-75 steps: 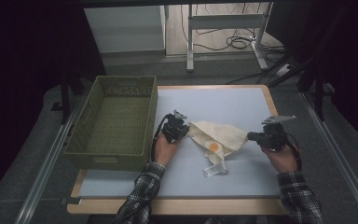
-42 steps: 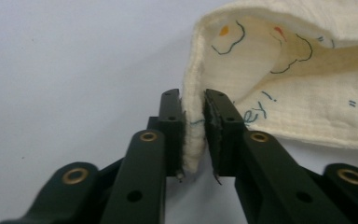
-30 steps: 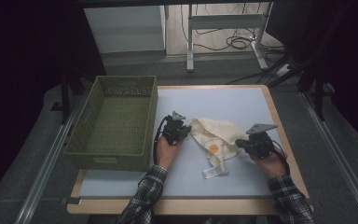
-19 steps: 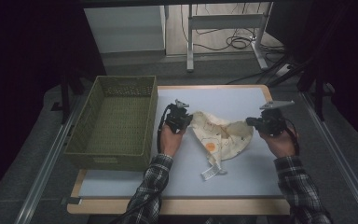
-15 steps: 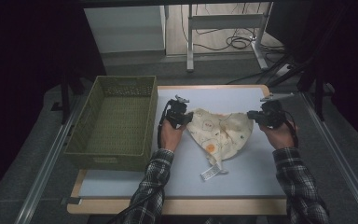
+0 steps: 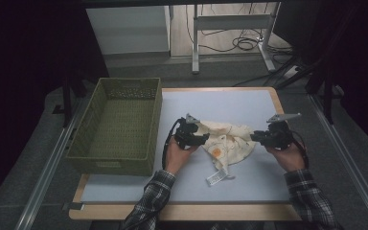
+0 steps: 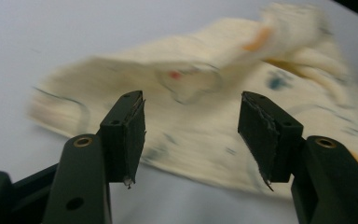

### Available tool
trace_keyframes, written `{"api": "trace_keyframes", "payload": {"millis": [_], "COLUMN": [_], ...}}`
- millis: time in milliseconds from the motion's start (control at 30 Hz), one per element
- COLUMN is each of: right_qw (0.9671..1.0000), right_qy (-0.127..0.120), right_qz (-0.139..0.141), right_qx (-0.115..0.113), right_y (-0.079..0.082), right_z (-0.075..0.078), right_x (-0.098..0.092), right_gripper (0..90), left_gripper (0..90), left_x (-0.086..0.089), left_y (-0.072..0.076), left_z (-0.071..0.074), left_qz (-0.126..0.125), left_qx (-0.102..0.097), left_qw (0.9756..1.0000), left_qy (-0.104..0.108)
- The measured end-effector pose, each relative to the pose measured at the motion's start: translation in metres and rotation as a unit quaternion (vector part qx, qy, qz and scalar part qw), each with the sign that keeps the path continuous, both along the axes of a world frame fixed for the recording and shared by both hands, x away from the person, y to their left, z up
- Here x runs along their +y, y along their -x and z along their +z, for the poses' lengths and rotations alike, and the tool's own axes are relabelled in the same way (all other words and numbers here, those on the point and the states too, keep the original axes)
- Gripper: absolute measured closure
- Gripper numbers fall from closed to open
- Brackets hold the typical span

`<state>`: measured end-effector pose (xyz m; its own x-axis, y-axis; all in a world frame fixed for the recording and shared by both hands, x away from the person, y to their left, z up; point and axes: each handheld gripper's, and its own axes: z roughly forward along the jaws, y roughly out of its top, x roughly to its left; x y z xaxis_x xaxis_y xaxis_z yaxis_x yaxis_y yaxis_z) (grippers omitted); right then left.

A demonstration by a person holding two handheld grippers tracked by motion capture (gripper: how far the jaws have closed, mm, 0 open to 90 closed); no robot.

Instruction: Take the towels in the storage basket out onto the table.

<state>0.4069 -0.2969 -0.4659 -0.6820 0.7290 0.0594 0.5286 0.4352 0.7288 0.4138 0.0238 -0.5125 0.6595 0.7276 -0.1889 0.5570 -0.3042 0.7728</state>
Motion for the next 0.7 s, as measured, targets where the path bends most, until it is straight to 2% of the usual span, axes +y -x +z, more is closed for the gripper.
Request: {"api": "trace_keyframes", "payload": {"millis": [33, 133, 233, 300, 400, 433, 533, 567, 600, 700], "right_qw": [1.0, 0.9994, 0.9986, 0.9978, 0.997, 0.997, 0.9964, 0.9964, 0.9961, 0.9958], "right_qy": [0.001, 0.0, -0.001, -0.005, 0.001, 0.008, 0.035, 0.04, 0.055, 0.066], "right_qz": [0.006, 0.031, 0.05, 0.062, 0.073, 0.073, 0.075, 0.074, 0.068, 0.06], "right_qx": [0.002, 0.015, 0.019, 0.023, 0.026, 0.027, 0.019, 0.004, -0.01, -0.02], "right_y": [0.003, 0.018, 0.028, 0.035, 0.04, 0.04, 0.041, 0.043, 0.045, 0.047], "right_z": [-0.003, -0.016, -0.025, -0.03, -0.04, -0.043, -0.052, -0.054, -0.054, -0.054], "right_x": [0.002, 0.013, 0.023, 0.03, 0.041, 0.044, 0.05, 0.052, 0.054, 0.056], "right_gripper": [71.2, 71.2, 69.5, 67.9, 61.0, 60.6, 61.6, 65.0, 70.4, 85.3], "left_gripper": [41.4, 41.7, 41.6, 41.5, 43.2, 46.5, 55.1, 61.3, 68.7, 84.8], "left_x": [-0.002, -0.01, -0.017, -0.024, -0.034, -0.035, -0.036, -0.036, -0.035, -0.034], "left_y": [0.005, 0.019, 0.027, 0.03, 0.03, 0.03, 0.032, 0.033, 0.033, 0.034], "left_z": [-0.002, -0.005, -0.007, -0.009, -0.017, -0.019, -0.023, -0.023, -0.024, -0.025], "left_qz": [-0.016, -0.049, -0.076, -0.084, -0.092, -0.094, -0.085, -0.084, -0.085, -0.09], "left_qx": [0.008, 0.007, 0.013, 0.012, 0.017, 0.018, 0.007, -0.001, -0.004, 0.0], "left_qw": [0.9998, 0.9988, 0.9969, 0.9963, 0.9955, 0.9951, 0.996, 0.9959, 0.9957, 0.9956], "left_qy": [0.007, 0.002, 0.013, 0.011, -0.015, -0.025, -0.025, -0.035, -0.037, -0.027]}}
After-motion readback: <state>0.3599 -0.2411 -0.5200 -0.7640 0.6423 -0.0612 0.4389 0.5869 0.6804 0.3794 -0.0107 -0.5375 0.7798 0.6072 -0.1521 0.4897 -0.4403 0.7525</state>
